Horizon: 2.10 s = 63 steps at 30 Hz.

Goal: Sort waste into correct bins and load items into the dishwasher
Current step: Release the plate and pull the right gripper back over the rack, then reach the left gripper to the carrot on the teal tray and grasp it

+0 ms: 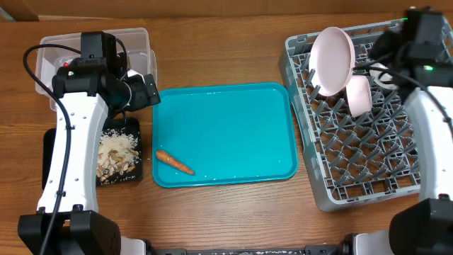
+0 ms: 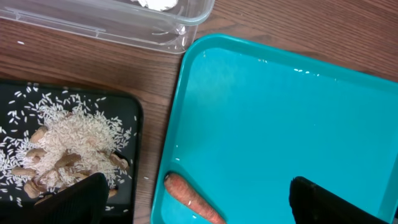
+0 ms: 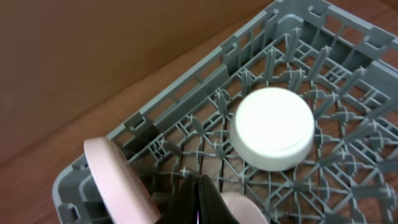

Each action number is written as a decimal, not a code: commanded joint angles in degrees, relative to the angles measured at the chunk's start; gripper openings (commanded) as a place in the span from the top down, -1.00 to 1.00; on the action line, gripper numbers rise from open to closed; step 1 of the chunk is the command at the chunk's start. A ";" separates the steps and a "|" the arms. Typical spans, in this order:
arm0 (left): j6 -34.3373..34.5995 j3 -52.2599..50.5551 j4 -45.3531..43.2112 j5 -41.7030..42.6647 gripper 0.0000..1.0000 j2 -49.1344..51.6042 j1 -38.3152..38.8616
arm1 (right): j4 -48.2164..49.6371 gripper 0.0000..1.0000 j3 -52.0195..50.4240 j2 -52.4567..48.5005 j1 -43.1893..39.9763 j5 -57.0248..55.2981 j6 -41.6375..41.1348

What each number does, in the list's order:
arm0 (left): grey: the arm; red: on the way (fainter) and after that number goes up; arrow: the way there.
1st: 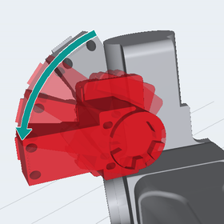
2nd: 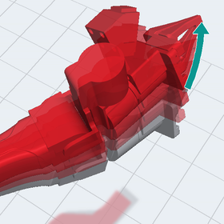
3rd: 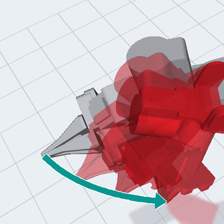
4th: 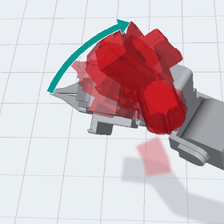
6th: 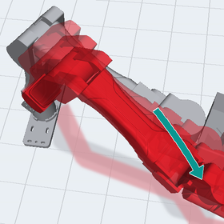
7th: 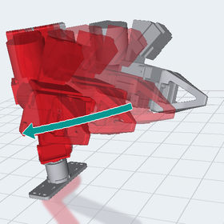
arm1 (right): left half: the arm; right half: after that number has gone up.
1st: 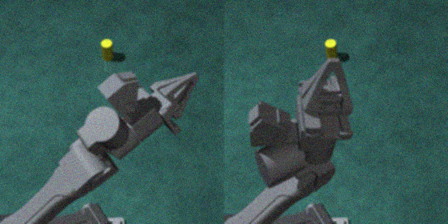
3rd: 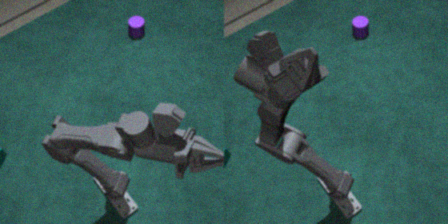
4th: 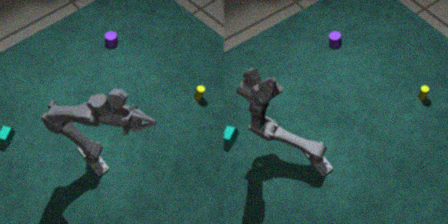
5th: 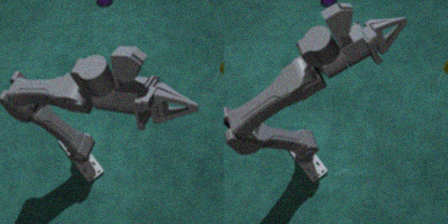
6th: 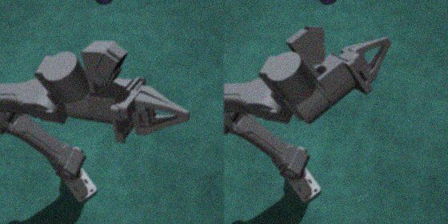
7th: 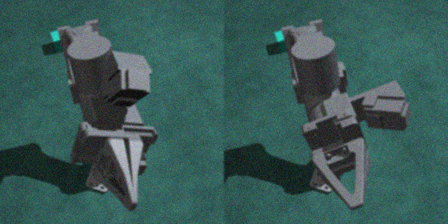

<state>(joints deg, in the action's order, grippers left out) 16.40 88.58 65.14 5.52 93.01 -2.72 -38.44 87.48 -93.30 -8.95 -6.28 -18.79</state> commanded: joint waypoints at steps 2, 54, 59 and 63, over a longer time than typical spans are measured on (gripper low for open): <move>0.57 1.16 -0.04 0.11 -0.89 -0.87 -0.15 | 0.02 0.92 1.09 -2.91 -2.54 16.37 4.81; 12.76 -9.05 5.53 5.03 -1.00 -0.74 5.51 | -24.94 0.10 -2.27 3.63 22.86 18.56 23.21; 18.88 -17.35 2.86 5.01 -1.00 -0.74 9.16 | -25.33 -0.05 -5.90 3.65 25.99 18.53 23.21; 23.69 -22.69 -0.46 5.03 -1.00 -0.74 10.99 | -25.33 -0.05 -7.28 3.63 26.25 18.56 23.02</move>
<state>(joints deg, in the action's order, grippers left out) 34.15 68.45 65.73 9.93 93.01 7.40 -64.07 80.90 -89.60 17.21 13.02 4.47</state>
